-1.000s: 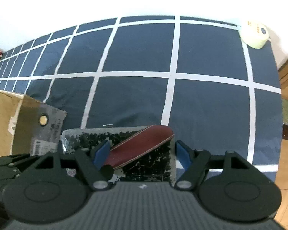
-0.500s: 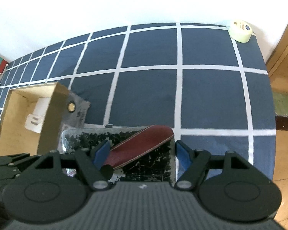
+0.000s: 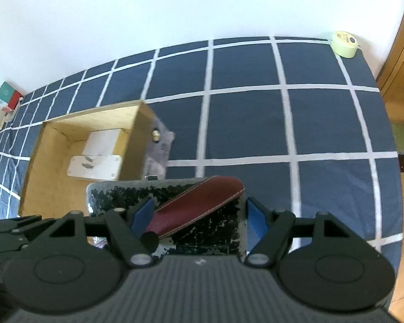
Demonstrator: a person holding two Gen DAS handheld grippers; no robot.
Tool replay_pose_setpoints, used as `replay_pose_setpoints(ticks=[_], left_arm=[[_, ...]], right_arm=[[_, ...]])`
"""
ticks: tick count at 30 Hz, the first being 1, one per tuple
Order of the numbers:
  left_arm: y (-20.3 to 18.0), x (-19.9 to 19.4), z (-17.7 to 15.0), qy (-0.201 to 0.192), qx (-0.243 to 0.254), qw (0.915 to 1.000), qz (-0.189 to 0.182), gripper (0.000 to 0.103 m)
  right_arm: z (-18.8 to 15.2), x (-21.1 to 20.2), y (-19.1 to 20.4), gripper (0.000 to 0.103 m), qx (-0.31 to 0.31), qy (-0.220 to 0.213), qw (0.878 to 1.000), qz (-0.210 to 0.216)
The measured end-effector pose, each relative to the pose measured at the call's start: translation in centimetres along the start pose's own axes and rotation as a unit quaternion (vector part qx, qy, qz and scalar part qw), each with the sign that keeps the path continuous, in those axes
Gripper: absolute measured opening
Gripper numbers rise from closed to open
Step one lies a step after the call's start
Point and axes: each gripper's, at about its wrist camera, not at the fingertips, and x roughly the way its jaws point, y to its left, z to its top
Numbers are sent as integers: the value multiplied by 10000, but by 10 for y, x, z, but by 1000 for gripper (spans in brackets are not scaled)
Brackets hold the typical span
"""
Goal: Organize objects
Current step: 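Lift the case with the right gripper and carry it over the box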
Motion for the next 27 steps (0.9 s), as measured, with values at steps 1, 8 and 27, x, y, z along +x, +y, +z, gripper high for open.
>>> replay_pose_setpoints(ticks=[1,8,27], left_arm=[[6,-3,-1,-4,24,10000,4,76],[53,-22,-6,-33,245,9997,15,76],[175,-19,11,218,498,9985,94,76]], right_arm=[[-2,0,8,73,23,-17,10000,2],[-14,2,61,73,181,-135,9997,-8],[-10,63,169,73,408,-2,9991,106]])
